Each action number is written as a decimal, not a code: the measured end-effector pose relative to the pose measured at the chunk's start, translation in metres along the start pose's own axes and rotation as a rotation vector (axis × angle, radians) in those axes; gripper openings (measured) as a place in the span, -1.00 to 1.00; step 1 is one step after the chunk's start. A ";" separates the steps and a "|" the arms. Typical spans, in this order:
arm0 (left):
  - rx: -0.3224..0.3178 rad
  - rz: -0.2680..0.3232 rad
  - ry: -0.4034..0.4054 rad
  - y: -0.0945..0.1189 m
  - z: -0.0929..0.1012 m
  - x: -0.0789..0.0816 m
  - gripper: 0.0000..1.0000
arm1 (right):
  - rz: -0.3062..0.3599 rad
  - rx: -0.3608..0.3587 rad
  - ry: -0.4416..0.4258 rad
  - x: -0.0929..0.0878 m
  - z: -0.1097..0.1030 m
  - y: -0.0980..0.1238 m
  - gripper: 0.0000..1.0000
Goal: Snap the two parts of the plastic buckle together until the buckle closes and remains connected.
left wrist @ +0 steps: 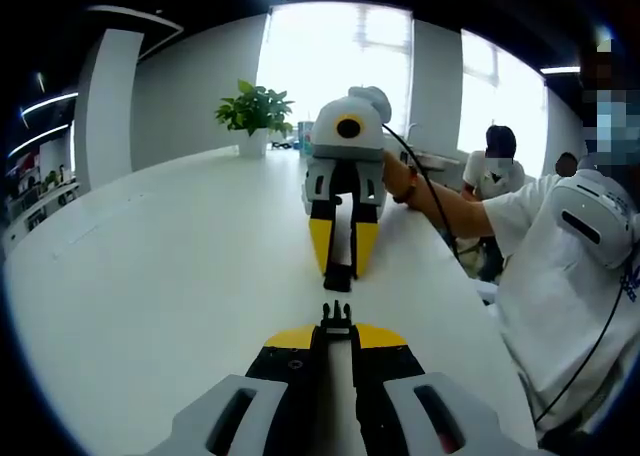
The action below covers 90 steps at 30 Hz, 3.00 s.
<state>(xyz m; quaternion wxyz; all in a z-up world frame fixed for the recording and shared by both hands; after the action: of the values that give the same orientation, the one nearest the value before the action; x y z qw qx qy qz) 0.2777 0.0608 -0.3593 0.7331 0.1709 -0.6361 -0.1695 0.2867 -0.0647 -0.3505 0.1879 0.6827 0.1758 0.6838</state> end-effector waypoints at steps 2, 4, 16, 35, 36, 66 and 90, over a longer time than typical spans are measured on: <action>0.001 0.001 -0.001 0.002 -0.002 0.000 -0.80 | -0.001 -0.001 0.002 0.000 0.000 0.000 -0.78; 0.002 0.003 -0.002 0.006 -0.007 0.001 -0.80 | 0.000 -0.003 0.004 0.000 0.000 0.000 -0.78; -0.025 0.014 0.005 0.008 -0.022 0.007 -0.80 | 0.010 0.020 0.020 0.002 -0.009 -0.013 -0.78; -0.056 0.052 -0.043 -0.015 0.009 0.002 -0.80 | 0.037 0.033 0.021 0.004 -0.012 -0.018 -0.78; -0.056 0.053 -0.050 -0.015 0.011 0.002 -0.80 | 0.036 0.034 0.027 0.004 -0.012 -0.018 -0.78; -0.097 0.052 -0.035 -0.013 0.012 0.003 -0.87 | 0.050 0.087 0.006 0.007 -0.017 -0.016 -0.81; -0.148 0.069 -0.046 -0.024 0.032 -0.001 -0.86 | 0.059 0.131 0.020 0.017 -0.034 -0.029 -0.81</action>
<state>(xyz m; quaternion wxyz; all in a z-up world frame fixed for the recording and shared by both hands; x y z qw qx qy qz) 0.2453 0.0394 -0.3672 0.7343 0.0904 -0.6441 -0.1944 0.2537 -0.0301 -0.3506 0.1207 0.6915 0.2017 0.6830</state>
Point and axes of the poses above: the point that each gripper's makers call its tool centre point, and the gripper's own axes: y roughly backward along the fingers, z roughly to its right, x roughly out of its top, the point moved 4 cm from there along y, roughly backward along the fingers
